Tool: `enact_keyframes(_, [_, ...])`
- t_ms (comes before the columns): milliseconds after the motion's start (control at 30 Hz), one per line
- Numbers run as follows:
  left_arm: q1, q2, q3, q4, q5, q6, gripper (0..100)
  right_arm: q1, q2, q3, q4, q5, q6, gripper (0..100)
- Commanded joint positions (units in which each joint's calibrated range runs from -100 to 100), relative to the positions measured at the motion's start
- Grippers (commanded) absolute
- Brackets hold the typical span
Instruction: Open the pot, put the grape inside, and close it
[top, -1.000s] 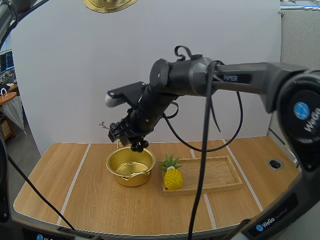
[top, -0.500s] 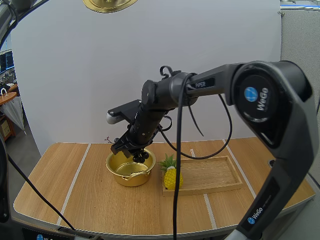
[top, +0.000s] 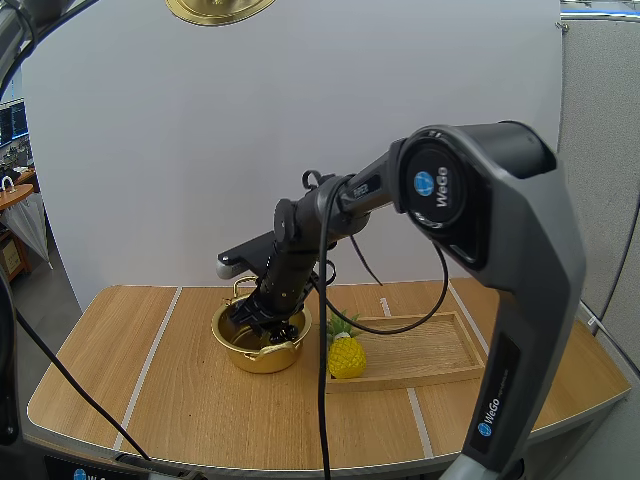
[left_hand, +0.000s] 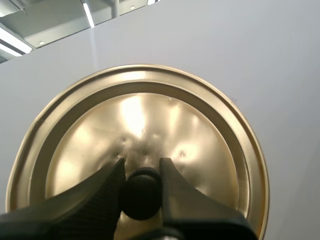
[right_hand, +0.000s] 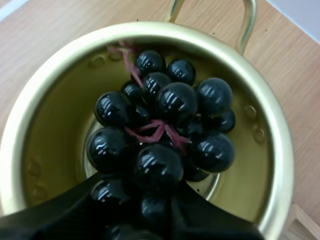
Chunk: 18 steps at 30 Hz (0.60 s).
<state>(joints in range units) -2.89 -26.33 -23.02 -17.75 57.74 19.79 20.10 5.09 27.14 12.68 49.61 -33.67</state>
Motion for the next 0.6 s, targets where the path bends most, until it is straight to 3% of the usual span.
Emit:
enact_keyframes(0, [-0.11,-0.39,-0.48,-0.29,-2.77,-0.37,0,0.05,1.07,-0.43,-0.46,-3.46,-0.18,0])
enact_keyframes(567, [-0.11,-0.39,-0.48,-0.29,-2.77,-0.37,0,0.05,6.51,-5.14,-0.22,-4.15,-0.18,0])
